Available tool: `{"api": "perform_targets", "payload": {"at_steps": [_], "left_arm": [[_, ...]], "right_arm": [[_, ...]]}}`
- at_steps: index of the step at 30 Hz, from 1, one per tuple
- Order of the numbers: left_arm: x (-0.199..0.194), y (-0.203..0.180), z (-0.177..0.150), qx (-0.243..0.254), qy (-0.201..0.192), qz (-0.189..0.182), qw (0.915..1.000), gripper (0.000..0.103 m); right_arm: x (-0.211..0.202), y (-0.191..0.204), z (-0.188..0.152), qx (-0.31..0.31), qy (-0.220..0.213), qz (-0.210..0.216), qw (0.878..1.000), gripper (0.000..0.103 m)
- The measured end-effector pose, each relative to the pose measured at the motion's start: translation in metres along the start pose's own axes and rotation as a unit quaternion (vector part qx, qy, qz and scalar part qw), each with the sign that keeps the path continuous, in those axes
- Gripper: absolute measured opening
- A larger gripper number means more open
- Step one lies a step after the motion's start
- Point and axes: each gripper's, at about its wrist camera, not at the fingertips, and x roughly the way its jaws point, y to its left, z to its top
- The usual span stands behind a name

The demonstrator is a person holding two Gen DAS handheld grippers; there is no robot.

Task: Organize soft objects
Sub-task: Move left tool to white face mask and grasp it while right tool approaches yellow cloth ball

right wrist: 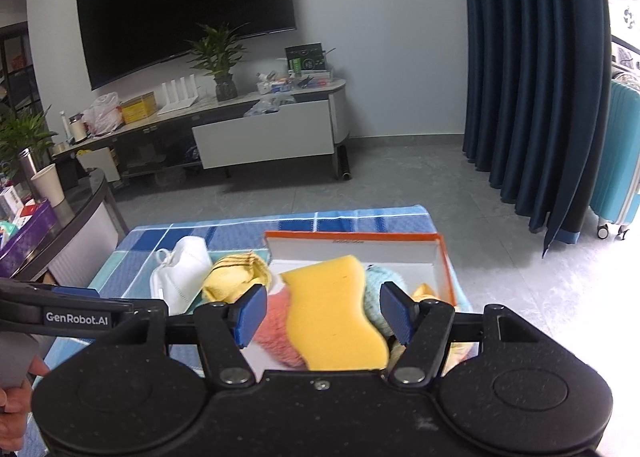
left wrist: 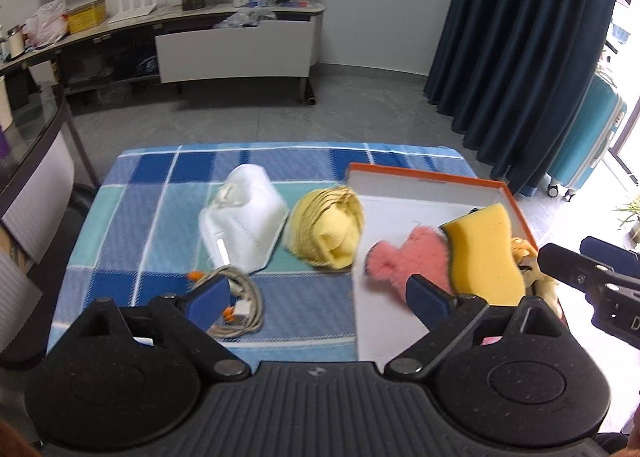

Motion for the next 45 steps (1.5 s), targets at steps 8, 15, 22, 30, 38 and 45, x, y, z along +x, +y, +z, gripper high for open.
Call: {"api": "perform_targets", "payload": {"at_steps": [8,15,22,30,38,45], "left_arm": [[-0.009,0.036,-0.012,-0.029,-0.002,0.024,0.9993,0.097],[-0.013,0.069,-0.023,-0.054,0.000,0.049,0.9973,0.097],[-0.005,0.096,-0.033,-0.082,0.013,0.068,0.9942,0.097],[0.013,0.106,-0.033,-0.089,0.024,0.070,0.9933,0.097],[0.047,0.098,0.000,-0.059,0.016,0.058,0.9965,0.097],[0.090,0.089,0.028,-0.038,0.022,0.037,0.9983,0.100]], "right_arm": [[0.008,0.030,-0.004,-0.020,0.012,0.022,0.999,0.076],[0.017,0.051,-0.009,-0.035,0.025,0.041,0.998,0.076],[0.029,0.065,-0.014,-0.047,0.041,0.058,0.996,0.076],[0.043,0.076,-0.017,-0.059,0.056,0.069,0.994,0.076],[0.065,0.083,-0.014,-0.069,0.066,0.074,0.993,0.076],[0.091,0.089,-0.010,-0.077,0.076,0.079,0.991,0.076]]}}
